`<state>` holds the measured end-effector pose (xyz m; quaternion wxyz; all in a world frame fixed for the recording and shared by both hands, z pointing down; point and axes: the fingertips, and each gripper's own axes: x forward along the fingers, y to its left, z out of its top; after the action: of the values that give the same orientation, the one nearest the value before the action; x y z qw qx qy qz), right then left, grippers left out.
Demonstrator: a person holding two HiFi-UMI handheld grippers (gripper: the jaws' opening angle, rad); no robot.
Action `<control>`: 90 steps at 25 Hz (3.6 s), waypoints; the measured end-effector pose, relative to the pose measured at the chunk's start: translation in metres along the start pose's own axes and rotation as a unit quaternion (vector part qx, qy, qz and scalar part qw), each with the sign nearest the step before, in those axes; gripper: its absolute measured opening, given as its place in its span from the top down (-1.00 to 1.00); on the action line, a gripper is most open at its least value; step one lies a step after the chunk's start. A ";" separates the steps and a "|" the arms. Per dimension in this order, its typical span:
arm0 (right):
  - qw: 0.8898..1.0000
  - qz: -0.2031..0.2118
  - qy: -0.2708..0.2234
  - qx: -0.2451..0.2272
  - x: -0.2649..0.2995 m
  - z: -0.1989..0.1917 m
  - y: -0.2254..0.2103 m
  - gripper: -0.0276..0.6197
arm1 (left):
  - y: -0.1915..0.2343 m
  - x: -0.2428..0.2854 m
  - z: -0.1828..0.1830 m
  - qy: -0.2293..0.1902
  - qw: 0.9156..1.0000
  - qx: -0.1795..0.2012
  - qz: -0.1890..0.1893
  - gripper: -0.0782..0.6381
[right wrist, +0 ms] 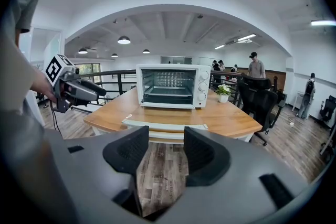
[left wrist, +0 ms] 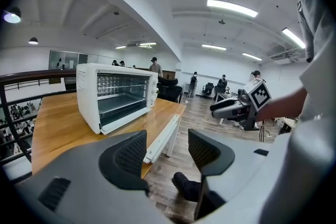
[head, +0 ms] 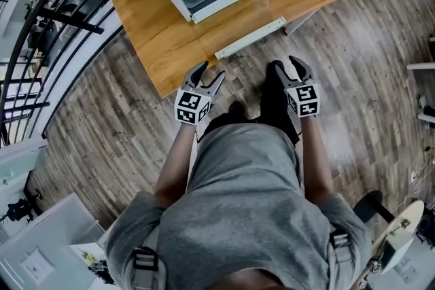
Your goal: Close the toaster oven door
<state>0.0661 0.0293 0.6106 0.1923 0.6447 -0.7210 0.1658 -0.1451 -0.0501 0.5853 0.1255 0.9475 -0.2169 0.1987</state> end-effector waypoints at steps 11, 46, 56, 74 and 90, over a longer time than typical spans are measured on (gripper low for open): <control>0.999 0.025 0.025 0.000 0.031 -0.012 -0.041 0.25 | 0.012 0.032 -0.011 0.024 0.998 -0.002 0.051 0.09; 0.983 0.126 0.132 0.004 0.183 -0.069 -0.114 0.36 | 0.056 0.121 -0.118 0.111 0.964 -0.191 0.150 0.08; 0.986 0.126 0.103 0.027 0.208 -0.065 -0.113 0.43 | 0.068 0.141 -0.116 0.094 0.967 -0.189 0.145 0.13; 0.991 0.098 0.075 0.050 0.187 -0.029 -0.117 0.68 | 0.071 0.124 -0.076 0.046 0.971 -0.197 0.127 0.34; 0.992 0.105 0.062 0.041 0.175 0.017 -0.120 0.67 | 0.077 0.113 -0.027 -0.003 0.972 -0.206 0.109 0.43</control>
<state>0.1674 -0.1442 0.6806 0.1912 0.5612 -0.7642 0.2540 -0.0966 -0.1495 0.6700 0.2950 0.8723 -0.3560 0.1592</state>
